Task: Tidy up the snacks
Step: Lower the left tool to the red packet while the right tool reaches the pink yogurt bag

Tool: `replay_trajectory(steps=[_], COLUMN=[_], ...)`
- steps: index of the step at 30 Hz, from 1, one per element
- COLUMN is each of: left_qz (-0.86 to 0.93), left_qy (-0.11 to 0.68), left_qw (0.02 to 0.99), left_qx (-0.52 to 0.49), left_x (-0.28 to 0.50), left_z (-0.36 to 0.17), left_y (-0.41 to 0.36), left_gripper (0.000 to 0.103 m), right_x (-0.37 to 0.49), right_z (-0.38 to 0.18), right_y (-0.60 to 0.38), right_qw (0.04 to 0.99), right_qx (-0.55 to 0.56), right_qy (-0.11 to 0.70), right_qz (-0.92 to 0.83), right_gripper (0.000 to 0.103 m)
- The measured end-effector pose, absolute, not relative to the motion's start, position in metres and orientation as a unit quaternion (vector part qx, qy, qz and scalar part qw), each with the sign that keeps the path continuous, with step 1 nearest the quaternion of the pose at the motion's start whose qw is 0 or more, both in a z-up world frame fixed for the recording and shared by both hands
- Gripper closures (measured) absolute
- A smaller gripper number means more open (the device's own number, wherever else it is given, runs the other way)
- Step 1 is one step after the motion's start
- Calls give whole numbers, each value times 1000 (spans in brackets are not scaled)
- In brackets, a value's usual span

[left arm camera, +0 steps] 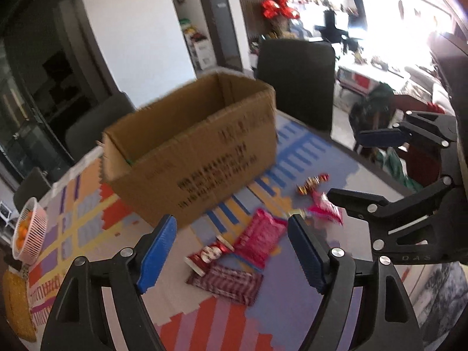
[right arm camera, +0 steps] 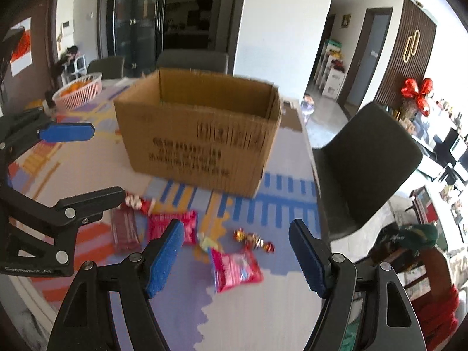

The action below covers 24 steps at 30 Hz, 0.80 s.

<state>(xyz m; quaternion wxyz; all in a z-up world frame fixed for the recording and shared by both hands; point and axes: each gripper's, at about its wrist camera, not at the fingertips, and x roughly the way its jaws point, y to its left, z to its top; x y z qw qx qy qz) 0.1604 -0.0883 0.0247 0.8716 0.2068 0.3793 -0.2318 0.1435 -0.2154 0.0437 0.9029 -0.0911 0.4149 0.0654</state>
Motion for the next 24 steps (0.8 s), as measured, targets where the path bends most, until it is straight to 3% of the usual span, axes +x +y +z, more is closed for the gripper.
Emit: replay_trajectory(steps=[10, 24], left_qz=[-267, -272], left_qy=[443, 495], left_qw=[820, 790], left_qx=[245, 239], left_x=[175, 205], left_z=[-27, -78], left_y=[-103, -114], left_gripper=[25, 25], right_x=[148, 164], right_z=[-6, -50], right_y=[-219, -226], right_qw=[862, 834], right_qx=[-90, -92], right_qy=[496, 542], right_qz=[58, 40], right_gripper=[28, 28])
